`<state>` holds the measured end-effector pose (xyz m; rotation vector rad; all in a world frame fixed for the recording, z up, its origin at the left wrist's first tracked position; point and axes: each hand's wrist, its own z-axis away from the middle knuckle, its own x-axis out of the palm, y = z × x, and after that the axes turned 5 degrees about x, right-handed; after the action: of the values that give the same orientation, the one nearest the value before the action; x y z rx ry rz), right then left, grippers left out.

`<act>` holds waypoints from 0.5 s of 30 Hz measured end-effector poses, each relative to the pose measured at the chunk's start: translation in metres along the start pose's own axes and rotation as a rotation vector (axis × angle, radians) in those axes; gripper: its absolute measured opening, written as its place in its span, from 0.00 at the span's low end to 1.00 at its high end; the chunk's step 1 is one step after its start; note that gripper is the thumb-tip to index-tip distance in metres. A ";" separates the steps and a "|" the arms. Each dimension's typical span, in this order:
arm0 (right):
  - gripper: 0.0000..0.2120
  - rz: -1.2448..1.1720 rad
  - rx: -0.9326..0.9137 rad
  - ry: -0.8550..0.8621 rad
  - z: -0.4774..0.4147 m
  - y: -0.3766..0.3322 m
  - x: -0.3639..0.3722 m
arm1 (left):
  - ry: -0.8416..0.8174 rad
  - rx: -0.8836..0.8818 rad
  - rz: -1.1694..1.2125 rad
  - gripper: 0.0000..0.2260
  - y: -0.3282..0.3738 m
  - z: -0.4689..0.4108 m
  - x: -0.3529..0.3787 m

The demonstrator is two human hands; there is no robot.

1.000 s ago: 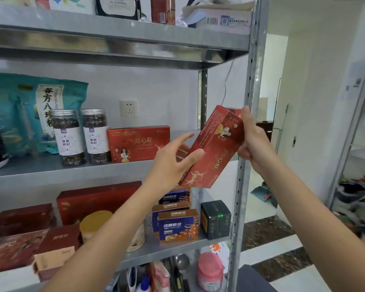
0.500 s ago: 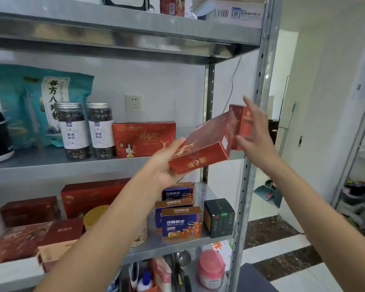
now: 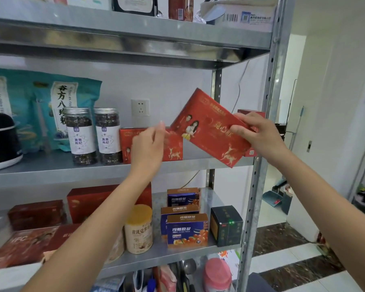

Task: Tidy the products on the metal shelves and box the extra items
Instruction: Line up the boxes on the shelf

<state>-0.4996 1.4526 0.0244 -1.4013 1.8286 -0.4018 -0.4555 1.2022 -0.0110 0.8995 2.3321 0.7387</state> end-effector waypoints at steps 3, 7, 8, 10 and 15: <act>0.08 0.030 0.055 0.055 -0.017 0.001 0.003 | 0.150 0.407 -0.626 0.13 -0.027 -0.017 -0.017; 0.08 0.141 0.058 0.127 -0.050 0.004 0.017 | -0.048 0.376 -0.797 0.18 -0.056 -0.023 -0.029; 0.10 0.159 0.055 0.139 -0.059 0.005 0.023 | -0.057 0.386 -0.803 0.19 -0.061 -0.020 -0.029; 0.14 0.213 0.053 0.169 -0.077 0.003 0.036 | -0.048 0.419 -0.812 0.20 -0.065 -0.017 -0.028; 0.19 0.428 -0.007 0.162 -0.111 -0.004 0.078 | -0.068 0.408 -0.839 0.20 -0.063 -0.020 -0.028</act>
<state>-0.5854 1.3567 0.0685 -0.9644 2.1968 -0.2925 -0.4775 1.1371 -0.0300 0.0244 2.5103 -0.1152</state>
